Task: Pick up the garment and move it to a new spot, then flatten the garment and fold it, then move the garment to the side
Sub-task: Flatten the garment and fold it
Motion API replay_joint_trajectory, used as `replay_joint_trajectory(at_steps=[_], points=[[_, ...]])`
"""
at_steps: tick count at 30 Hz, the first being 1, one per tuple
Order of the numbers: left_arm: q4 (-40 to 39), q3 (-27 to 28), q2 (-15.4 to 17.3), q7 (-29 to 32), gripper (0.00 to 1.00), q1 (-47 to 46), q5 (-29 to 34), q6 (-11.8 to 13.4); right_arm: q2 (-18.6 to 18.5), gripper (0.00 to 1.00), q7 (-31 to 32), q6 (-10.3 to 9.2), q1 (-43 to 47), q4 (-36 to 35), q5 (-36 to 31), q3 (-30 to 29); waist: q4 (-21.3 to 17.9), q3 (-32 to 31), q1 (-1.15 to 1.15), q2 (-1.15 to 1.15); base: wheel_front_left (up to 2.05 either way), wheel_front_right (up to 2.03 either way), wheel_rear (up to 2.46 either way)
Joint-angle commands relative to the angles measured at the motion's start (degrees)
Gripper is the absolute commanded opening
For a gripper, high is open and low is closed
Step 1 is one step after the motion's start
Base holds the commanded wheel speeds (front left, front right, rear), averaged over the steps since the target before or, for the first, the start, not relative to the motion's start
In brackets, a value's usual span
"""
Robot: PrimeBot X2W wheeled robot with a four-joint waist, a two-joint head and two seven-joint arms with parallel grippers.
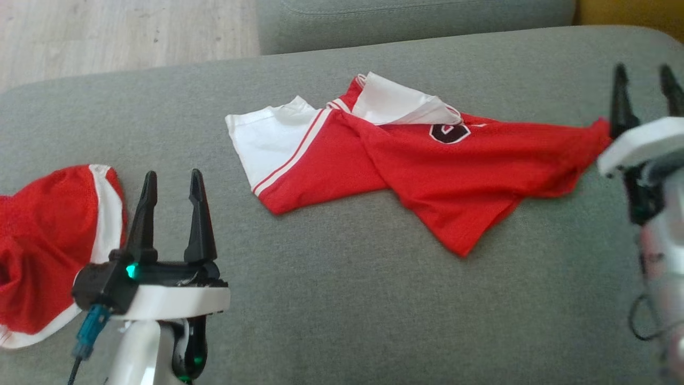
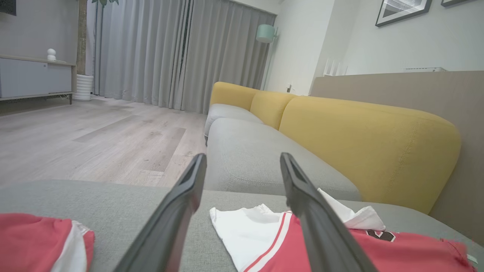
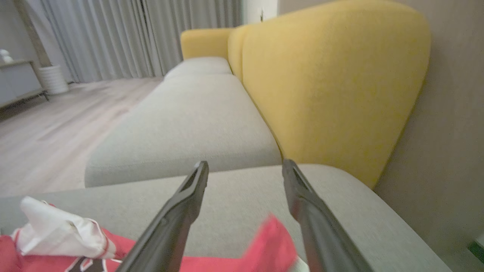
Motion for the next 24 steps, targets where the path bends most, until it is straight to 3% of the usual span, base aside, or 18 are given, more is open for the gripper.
replay_joint_trajectory(at_steps=[1,10,15,20,24], points=[[-1.56,1.96,0.27,-0.29,1.00,-1.88,0.67,-0.19,0.87,1.00,-1.14,0.43,-1.66,-2.89,-1.16,0.43,-0.45,-0.18,-0.01,0.00,0.00,0.00,0.00],[-2.27,2.38,0.27,-0.29,1.00,-1.03,0.39,-0.27,10.66,1.00,-3.74,0.43,8.66,-23.92,-5.00,-0.10,-1.33,-1.48,-0.01,0.00,0.00,0.00,0.00],[-2.54,2.09,0.27,-0.29,1.00,-0.44,0.12,-0.24,13.11,1.00,-3.86,0.43,20.06,-34.68,-5.08,2.58,-1.29,-2.19,-0.01,0.00,0.00,0.00,0.00],[-2.64,1.42,0.27,-0.29,1.00,0.17,-0.05,-0.25,13.51,1.00,-3.88,0.43,30.41,-37.79,-2.36,5.35,-0.77,-2.47,-0.01,0.00,0.00,0.00,0.00],[-2.76,1.18,0.27,-0.29,1.00,0.72,-0.03,-0.21,13.53,1.00,-3.89,0.43,33.65,-38.70,-1.43,6.91,-0.52,-2.43,-0.01,0.00,0.00,0.00,0.00]])
